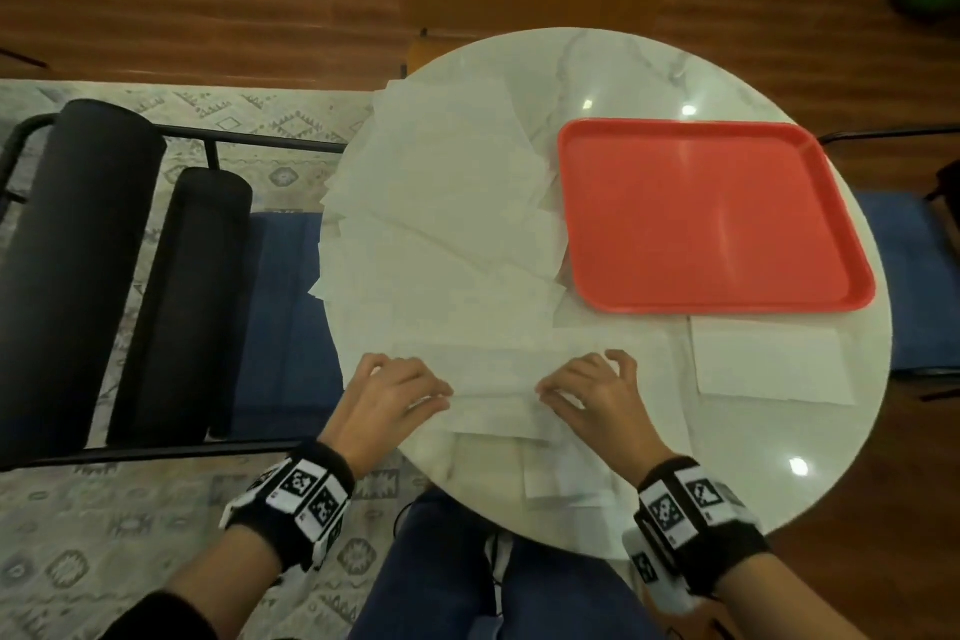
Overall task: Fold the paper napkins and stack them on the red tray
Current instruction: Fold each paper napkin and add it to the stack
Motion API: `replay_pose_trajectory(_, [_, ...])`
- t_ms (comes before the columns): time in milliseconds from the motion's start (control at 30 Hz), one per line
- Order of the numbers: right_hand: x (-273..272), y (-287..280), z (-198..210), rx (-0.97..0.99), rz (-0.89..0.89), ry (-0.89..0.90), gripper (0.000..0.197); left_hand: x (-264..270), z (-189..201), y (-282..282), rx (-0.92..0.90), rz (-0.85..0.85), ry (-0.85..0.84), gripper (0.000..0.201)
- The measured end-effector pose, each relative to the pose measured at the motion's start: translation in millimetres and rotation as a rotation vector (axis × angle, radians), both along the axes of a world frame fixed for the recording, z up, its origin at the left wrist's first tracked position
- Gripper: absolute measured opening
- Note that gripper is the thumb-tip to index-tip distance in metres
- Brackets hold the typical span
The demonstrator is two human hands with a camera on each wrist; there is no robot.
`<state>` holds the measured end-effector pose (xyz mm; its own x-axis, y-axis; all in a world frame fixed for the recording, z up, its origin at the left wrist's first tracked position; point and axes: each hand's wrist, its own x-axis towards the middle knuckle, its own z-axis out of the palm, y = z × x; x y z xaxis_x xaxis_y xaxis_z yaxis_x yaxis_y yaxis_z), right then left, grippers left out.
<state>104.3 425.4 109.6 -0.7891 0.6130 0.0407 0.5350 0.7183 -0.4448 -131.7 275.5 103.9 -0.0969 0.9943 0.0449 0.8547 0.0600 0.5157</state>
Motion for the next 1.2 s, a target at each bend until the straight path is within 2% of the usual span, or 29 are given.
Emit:
replay_pose_trajectory(100, [5,-5,-4,0.003,0.003,0.011,0.009,-4,1,-7,-0.053,0.000,0.151,0.029])
replay_pose_trajectory(233, [0,8,9,-0.030,-0.114,0.042,0.003,-19,14,1,-0.032,0.138,0.102,0.030])
replay_pose_trajectory(300, [-8,22,28,-0.115,-0.174,0.134,0.002,-27,31,16,-0.014,0.252,-0.039,0.026])
replay_pose_trajectory(400, [-18,45,70,-0.326,-0.258,0.269,0.008,-41,68,43,-0.046,0.389,-0.507,0.015])
replay_pose_trajectory(467, [-17,53,95,-0.418,-0.278,0.289,0.008,-46,93,54,-0.064,0.391,-0.701,0.015])
replay_pose_trajectory(567, [-4,49,123,-0.567,-0.241,0.323,0.008,-43,120,51,-0.147,0.319,-0.872,0.020])
replay_pose_trajectory(700, [10,42,152,-0.751,-0.208,0.302,0.003,-37,136,41,-0.316,0.253,-0.999,0.022])
replay_pose_trajectory(800, [1,58,146,-0.790,-0.220,0.259,0.003,-41,129,51,-0.364,0.286,-1.012,0.018])
replay_pose_trajectory(900, [-20,82,113,-0.776,-0.222,0.179,0.008,-50,105,68,-0.388,0.332,-0.933,0.017])
replay_pose_trajectory(967, [-33,94,85,-0.693,-0.181,0.061,0.011,-56,80,75,-0.422,0.336,-0.811,0.014])
replay_pose_trajectory(1067, [-50,100,52,-0.554,-0.186,-0.067,0.003,-64,45,82,-0.435,0.326,-0.586,0.010])
replay_pose_trajectory(1200, [-58,94,43,-0.445,-0.232,-0.038,0.008,-64,32,85,-0.298,0.459,-0.529,0.010])
